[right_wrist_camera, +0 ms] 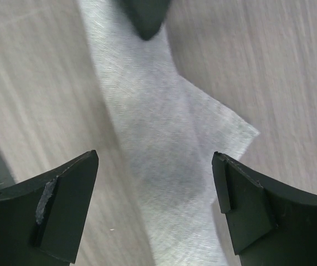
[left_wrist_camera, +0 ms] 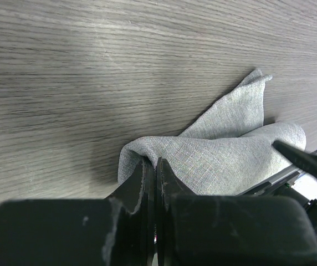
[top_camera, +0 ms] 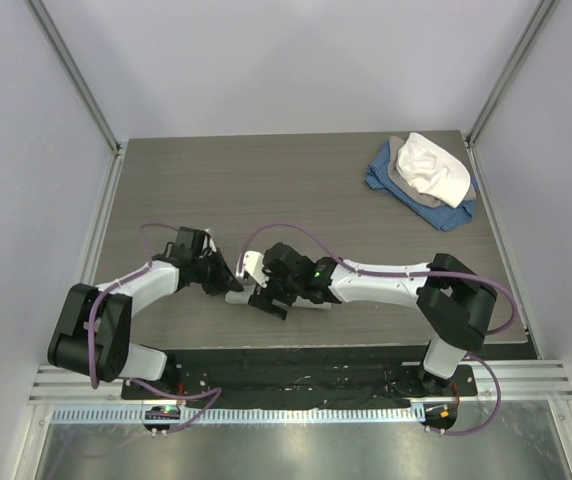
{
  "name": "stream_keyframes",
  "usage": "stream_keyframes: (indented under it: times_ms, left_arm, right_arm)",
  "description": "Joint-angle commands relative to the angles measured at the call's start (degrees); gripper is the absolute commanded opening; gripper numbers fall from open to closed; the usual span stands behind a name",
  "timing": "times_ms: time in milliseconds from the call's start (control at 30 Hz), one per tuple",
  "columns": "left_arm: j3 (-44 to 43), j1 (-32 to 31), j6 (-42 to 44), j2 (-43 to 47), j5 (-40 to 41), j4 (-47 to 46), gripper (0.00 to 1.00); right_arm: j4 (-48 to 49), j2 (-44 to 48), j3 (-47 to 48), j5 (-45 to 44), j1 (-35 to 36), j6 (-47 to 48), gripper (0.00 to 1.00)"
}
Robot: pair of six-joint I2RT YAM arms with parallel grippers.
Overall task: Fold the napkin, place the utensils inside, and roll it up
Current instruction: Roll the napkin with the utensil
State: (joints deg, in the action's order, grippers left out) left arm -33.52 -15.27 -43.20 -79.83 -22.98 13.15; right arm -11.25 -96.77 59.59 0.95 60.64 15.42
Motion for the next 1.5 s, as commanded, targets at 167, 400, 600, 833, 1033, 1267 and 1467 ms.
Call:
stream_keyframes:
  times_ms: [167, 400, 600, 833, 1033, 1267, 1467]
  left_arm:
    - [-2.3, -0.2, 1.0, -0.8, 0.2, 1.8, 0.00]
    - [-3.7, -0.2, 2.5, 0.6, 1.9, 2.8, 0.26]
    - [-5.8, -0.1, 5.1, 5.6, 9.3, 7.5, 0.62]
    - [-0.9, -0.1, 4.9, 13.7, 11.3, 4.4, 0.70]
    - [4.4, -0.2, 3.4, 18.0, 6.8, -2.7, 0.70]
    - [6.4, -0.2, 3.0, 16.4, 3.7, -6.5, 0.62]
    - [8.9, -0.4, 0.4, 12.2, -1.1, -12.9, 0.51]
  right_arm:
    - [-0.2, -5.2, 3.7, -4.2, -0.2, 2.8, 0.86]
    - [-5.9, -8.0, 6.7, 5.4, -3.0, 0.4, 0.56]
    - [-16.3, -13.3, 13.3, 22.1, -8.9, -3.5, 0.40]
    - [-25.5, -20.2, 19.8, 38.1, -13.8, -6.8, 0.35]
    - [-31.3, -27.9, 24.3, 51.1, -16.8, -8.4, 0.35]
    - [-31.1, -33.7, 26.3, 58.9, -20.4, -11.1, 0.34]
    - [-31.2, -37.1, 27.5, 61.2, -22.1, -12.0, 0.34]
